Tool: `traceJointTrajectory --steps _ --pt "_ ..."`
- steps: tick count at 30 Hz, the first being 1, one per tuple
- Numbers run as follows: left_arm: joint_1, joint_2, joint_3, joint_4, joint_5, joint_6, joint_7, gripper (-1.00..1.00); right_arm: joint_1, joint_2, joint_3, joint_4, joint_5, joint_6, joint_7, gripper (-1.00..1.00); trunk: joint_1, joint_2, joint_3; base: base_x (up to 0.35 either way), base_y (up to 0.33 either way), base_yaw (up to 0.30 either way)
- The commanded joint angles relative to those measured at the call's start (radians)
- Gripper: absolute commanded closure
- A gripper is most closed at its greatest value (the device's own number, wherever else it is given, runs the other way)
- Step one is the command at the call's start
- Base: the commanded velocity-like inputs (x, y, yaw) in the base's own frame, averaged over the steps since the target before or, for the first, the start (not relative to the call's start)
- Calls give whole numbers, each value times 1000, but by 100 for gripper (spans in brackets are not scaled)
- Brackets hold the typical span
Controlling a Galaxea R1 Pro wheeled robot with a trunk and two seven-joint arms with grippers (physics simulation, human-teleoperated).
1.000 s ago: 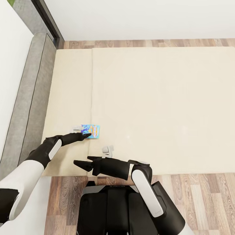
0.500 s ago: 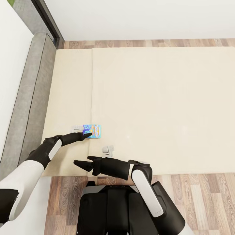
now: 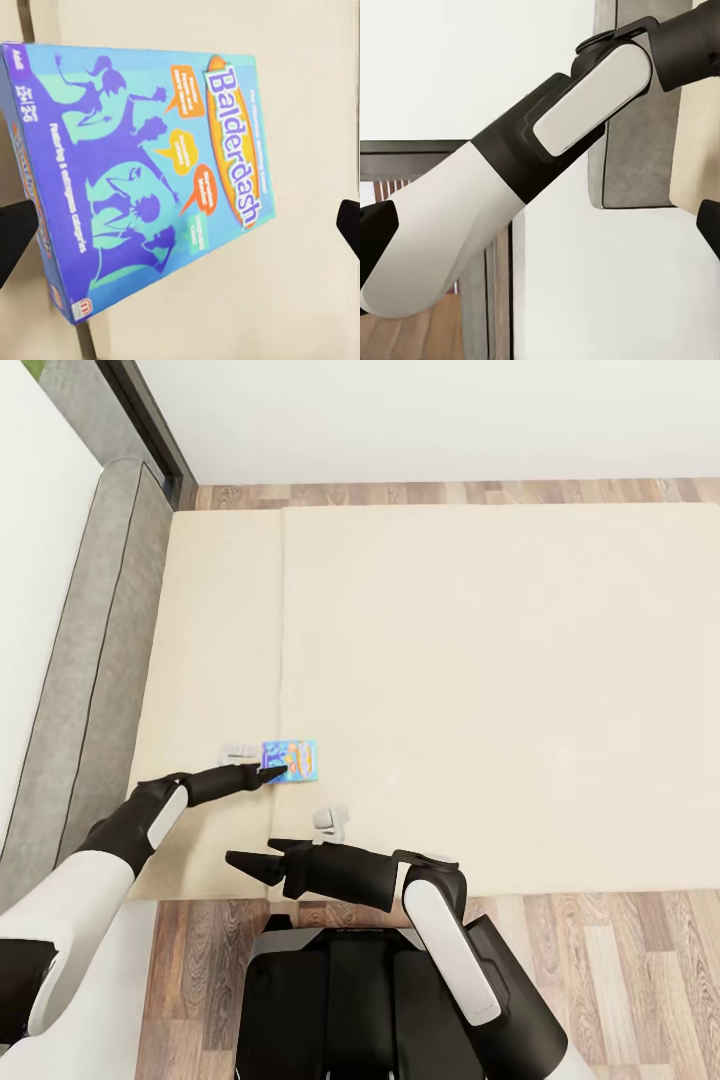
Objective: Put all the toys in the child's room - the three board games (two on the bed and one on the table), the two jigsaw puzzles on the table, and the tennis ball on the table - inside the toy box on the table in the child's room.
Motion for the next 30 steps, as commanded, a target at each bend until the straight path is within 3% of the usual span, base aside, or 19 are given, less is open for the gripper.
traceJointTrajectory --steps 1,13,22,30 --pt "0 1 -5 -5 11 9 1 -100 0 1 -1 0 2 4 3 -100 1 -2 -1 0 0 0" --pt "6 -2 -5 -34 12 12 -3 -100 0 1 -1 0 2 4 3 -100 1 -2 -1 0 0 0" --pt "7 2 -3 -41 11 22 -44 -100 -1 1 -1 0 2 4 3 -100 1 -2 -1 0 0 0" --pt "6 8 3 -45 6 27 -30 -100 0 1 -1 0 2 4 5 -100 1 -2 -1 0 0 0"
